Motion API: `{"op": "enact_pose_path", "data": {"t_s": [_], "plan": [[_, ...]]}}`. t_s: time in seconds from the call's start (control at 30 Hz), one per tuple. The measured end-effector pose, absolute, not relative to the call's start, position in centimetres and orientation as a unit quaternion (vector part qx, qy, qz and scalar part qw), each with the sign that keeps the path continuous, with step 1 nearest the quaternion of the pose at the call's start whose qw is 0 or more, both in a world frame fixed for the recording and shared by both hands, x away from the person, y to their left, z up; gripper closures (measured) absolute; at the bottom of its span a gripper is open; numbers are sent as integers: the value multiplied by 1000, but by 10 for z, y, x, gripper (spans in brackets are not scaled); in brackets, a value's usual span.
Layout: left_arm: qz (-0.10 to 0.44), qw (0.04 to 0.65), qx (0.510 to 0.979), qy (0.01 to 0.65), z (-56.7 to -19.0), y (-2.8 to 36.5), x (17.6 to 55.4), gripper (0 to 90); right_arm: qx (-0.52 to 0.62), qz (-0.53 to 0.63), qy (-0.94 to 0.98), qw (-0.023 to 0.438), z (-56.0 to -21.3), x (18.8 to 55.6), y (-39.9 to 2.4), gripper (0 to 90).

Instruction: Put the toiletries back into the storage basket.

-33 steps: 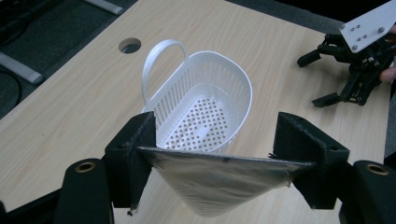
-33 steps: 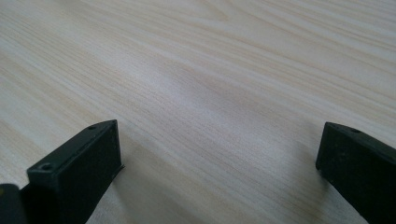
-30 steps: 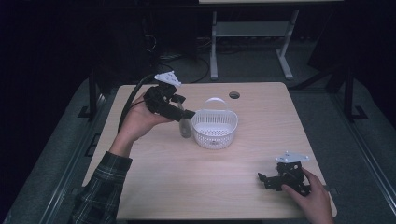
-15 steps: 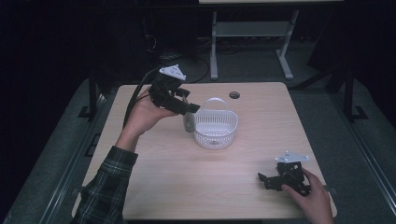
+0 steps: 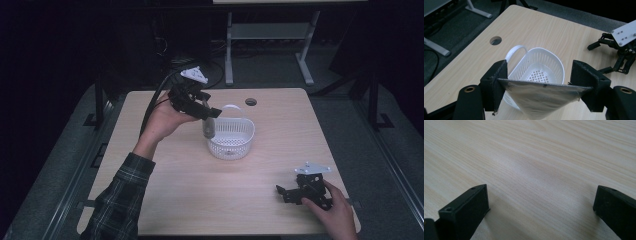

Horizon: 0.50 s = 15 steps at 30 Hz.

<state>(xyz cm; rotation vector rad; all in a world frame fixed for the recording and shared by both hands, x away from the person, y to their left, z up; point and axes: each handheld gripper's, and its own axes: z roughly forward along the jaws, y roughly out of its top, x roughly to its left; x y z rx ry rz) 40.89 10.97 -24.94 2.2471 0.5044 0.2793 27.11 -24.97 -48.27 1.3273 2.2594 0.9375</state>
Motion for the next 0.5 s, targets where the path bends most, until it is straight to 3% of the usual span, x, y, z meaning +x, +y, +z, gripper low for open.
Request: {"op": "enact_pose_path", "data": {"t_s": [0.5], "plan": [[115, 396, 889, 200, -260, 93, 416, 295, 470, 332, 799, 178, -483, 271, -250, 0]]}}
